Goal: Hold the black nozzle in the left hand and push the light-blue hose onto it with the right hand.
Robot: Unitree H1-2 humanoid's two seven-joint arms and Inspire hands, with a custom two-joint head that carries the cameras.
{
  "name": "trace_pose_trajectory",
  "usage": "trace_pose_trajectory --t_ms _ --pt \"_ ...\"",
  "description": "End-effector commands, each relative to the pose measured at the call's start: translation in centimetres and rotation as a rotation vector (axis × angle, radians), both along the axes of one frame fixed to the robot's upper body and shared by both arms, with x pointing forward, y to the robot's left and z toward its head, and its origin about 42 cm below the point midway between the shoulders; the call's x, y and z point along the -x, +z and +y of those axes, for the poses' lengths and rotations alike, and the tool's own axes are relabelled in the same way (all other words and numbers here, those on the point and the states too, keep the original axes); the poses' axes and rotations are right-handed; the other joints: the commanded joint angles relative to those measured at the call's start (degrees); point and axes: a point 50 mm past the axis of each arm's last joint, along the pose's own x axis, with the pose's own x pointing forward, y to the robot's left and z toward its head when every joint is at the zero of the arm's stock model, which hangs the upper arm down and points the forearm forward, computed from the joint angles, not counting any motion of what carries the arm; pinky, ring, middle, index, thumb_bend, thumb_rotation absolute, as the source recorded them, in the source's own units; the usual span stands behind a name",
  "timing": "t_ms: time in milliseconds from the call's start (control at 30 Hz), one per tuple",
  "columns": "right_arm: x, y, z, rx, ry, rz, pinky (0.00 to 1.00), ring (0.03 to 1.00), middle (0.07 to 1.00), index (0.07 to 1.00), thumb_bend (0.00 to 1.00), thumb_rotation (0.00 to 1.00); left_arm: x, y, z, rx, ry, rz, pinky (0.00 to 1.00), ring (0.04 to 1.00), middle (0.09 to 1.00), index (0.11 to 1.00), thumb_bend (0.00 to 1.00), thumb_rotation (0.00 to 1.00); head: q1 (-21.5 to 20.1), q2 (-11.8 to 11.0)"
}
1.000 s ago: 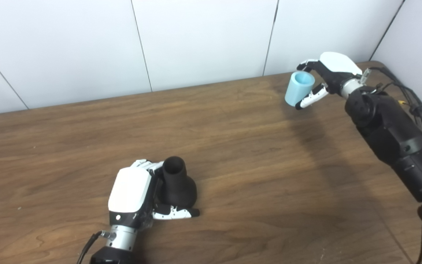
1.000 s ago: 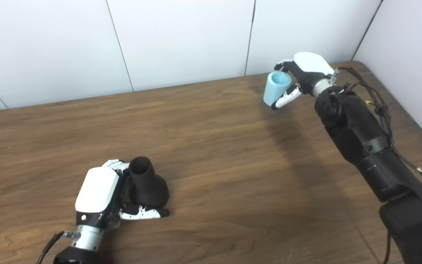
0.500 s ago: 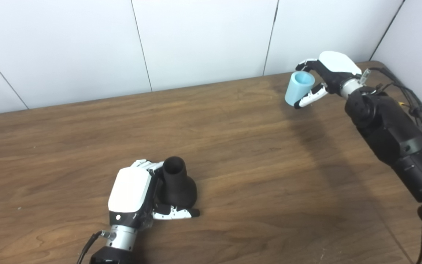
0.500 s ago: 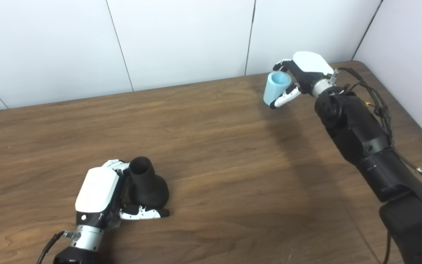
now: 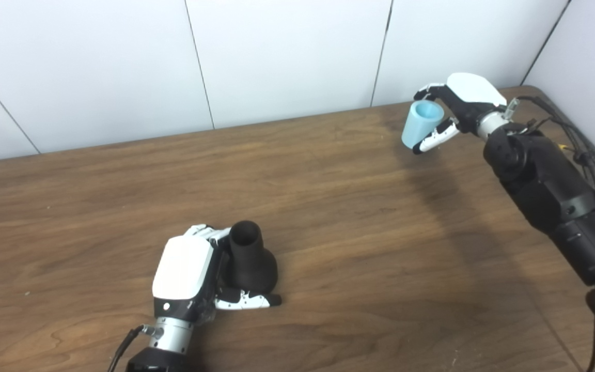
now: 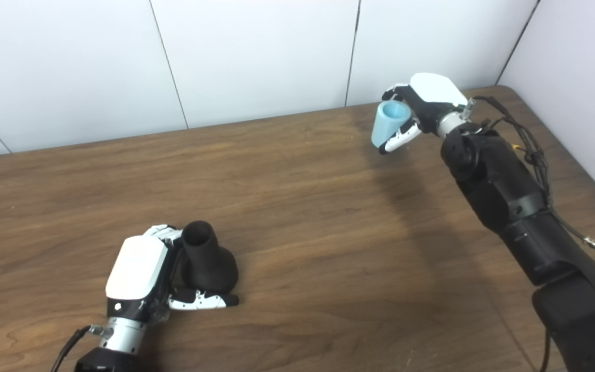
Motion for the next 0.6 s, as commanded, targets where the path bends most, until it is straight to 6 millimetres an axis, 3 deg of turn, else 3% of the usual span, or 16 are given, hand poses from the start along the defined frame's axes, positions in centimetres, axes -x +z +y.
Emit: trace_pose_trajectory --t_ms 0,333,567 --pt "-0.8 3.23 -0.01 0.021 0.009 -0.102 0.78 0.824 0.749 0.765 0.91 0.28 0.29 -0.27 0.37 -0.035 0.002 0.022 0.75 0.607 0.481 0.489 0.53 0.0 0.1 0.1" --pt "-1.14 2.99 -0.28 0.029 -0.001 -0.103 0.74 0.786 0.706 0.75 0.91 0.26 0.31 -0.28 0.41 -0.027 -0.003 0.023 0.75 0.604 0.479 0.489 0.53 0.0 0.0 0.1" --pt "-1.19 2.86 -0.38 0.027 -0.013 -0.087 0.77 0.807 0.727 0.748 0.89 0.27 0.23 -0.22 0.48 -0.033 -0.003 0.022 0.75 0.603 0.476 0.491 0.53 0.0 -0.1 0.2"
